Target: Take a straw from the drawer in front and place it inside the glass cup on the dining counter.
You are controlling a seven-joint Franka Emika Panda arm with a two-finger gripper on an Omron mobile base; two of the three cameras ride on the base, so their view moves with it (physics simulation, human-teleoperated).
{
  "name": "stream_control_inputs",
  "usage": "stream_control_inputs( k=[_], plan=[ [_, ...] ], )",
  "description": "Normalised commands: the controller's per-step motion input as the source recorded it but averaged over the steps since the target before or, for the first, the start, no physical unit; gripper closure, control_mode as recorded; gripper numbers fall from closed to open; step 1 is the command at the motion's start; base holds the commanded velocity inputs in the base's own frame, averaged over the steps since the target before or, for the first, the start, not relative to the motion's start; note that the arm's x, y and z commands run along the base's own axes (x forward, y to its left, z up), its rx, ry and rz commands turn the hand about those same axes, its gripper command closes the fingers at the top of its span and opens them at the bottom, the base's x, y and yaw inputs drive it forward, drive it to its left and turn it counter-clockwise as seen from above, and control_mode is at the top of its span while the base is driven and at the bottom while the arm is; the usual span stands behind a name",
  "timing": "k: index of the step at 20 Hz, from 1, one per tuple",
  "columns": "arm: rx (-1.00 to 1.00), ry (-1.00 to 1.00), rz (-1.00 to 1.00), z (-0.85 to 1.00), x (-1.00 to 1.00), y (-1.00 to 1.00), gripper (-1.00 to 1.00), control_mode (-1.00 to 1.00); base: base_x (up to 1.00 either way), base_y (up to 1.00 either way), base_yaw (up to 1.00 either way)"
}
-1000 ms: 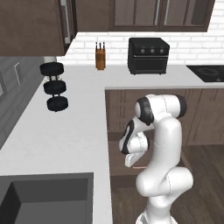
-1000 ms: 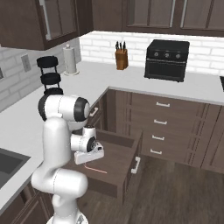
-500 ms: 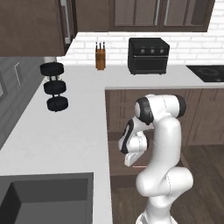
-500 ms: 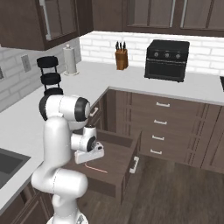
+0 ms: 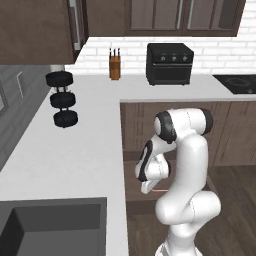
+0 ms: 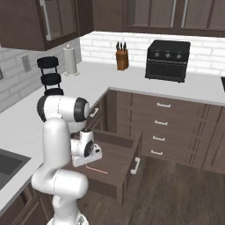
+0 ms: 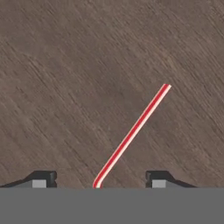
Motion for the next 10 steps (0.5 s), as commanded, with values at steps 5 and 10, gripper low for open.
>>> stream_control_inputs(
  k=[5, 10],
  plan=[
    [0.00, 0.00, -0.01, -0.36, 0.00, 0.00, 1.00, -1.00, 0.00, 0.00, 0.00],
    [0.00, -0.03, -0.04, -0.45, -0.12, 0.00, 1.00, -1.00, 0.00, 0.00, 0.00]
  ],
)
